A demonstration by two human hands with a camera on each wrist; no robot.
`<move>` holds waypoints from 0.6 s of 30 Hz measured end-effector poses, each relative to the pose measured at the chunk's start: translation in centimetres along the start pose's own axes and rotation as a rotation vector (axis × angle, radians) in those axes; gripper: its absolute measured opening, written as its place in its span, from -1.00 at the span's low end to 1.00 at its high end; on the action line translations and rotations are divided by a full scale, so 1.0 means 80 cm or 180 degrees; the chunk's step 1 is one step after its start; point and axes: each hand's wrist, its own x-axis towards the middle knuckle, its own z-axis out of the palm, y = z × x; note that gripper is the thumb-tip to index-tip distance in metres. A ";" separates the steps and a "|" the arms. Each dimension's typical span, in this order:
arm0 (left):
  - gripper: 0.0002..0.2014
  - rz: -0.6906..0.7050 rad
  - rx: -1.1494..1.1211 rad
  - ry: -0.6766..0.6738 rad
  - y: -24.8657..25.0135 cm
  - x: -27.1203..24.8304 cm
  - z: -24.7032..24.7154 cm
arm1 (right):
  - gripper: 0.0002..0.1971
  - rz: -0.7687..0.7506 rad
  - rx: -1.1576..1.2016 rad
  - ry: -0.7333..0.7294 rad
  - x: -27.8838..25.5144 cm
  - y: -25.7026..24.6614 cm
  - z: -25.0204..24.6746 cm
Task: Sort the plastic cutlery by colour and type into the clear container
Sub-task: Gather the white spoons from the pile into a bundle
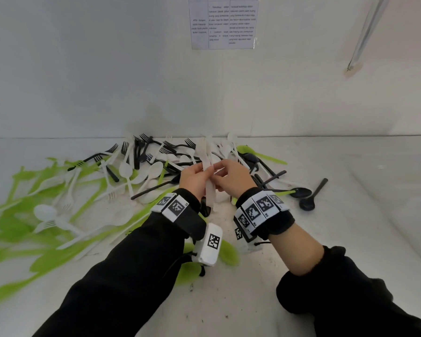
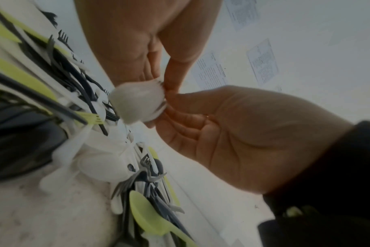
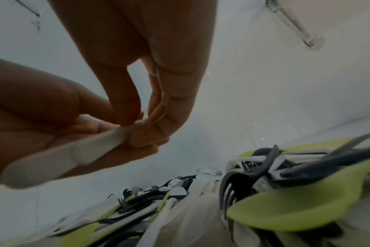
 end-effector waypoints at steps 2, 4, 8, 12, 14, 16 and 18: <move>-0.66 -0.0041 0.0016 0.0077 0.003 0.003 -0.004 | -0.75 -0.0022 -0.0123 -0.0059 0.003 -0.003 0.002; -0.69 -0.0059 -0.0001 0.0097 0.004 0.006 -0.007 | -0.75 0.0045 -0.0123 -0.0085 0.006 -0.007 0.003; -0.81 -0.0076 0.0181 0.0068 0.010 0.010 -0.016 | -0.73 0.0068 -0.0203 -0.0193 0.012 -0.015 0.003; -0.83 0.0014 0.0384 0.0199 0.014 0.016 -0.029 | -0.66 0.0132 0.0089 -0.0356 0.012 -0.021 0.011; -0.85 0.0082 0.0527 0.0222 0.016 0.017 -0.032 | -0.66 0.0133 0.0229 -0.0284 0.009 -0.023 0.015; -0.88 0.0157 0.0760 0.0283 0.020 0.014 -0.035 | -0.70 0.0033 0.0199 -0.0287 0.006 -0.025 0.019; -0.88 0.0258 0.0958 0.0328 0.022 0.013 -0.037 | -0.70 -0.0048 0.0251 -0.0315 0.002 -0.026 0.025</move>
